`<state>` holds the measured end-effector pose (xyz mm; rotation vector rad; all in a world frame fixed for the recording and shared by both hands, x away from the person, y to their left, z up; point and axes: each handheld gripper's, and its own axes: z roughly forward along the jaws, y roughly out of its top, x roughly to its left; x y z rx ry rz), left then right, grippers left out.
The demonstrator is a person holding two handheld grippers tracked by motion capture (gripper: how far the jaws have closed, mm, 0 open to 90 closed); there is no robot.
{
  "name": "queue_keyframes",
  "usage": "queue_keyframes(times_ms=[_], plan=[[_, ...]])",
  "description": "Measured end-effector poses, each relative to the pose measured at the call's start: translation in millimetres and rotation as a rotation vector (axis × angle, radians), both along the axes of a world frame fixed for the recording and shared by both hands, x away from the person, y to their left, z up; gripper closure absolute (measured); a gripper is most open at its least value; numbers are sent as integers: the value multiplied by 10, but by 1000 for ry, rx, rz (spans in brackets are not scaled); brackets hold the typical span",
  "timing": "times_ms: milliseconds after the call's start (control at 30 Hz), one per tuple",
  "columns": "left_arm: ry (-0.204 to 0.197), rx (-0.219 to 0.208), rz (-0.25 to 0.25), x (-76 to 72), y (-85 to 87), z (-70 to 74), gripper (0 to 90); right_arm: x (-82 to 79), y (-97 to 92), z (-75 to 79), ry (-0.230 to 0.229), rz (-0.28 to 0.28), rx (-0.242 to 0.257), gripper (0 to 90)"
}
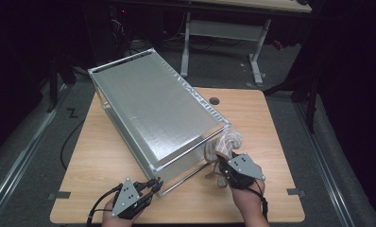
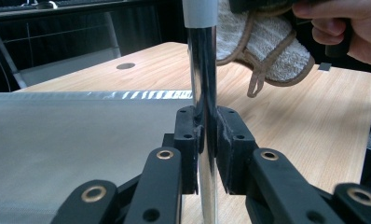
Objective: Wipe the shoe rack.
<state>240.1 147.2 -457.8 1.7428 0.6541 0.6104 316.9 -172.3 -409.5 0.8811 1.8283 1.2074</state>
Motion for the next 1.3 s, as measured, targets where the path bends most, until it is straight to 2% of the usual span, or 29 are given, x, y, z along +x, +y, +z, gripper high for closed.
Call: queue_keyframes(times_ms=[100,233,433,533,700,767,1000,1233,1300], plan=[[-1,1,-6,-22,-11,-5,787,13,72,-3,3,6,-14,714],[-1,3,-12,-61,-22,-5,786,161,35,-118,69,-32,6,717],[-1,6,-14,-87,-28,-4,786,361,-13,-345,166,-71,-20,718],[-2,8,-14,-87,-27,-2,785,406,-10,-424,207,-71,-45,717],[-7,11,-23,-63,-35,4,784,478,-45,-607,301,-77,-72,717],[-8,11,-27,-49,-42,6,784,488,-64,-656,319,-83,-78,717],[-3,5,-6,20,-17,13,789,490,-217,-685,333,-132,-74,714],[-4,11,15,32,12,14,789,506,-484,-594,299,-217,-45,708],[-3,4,26,29,32,15,789,504,-546,-551,276,-257,-43,711]])
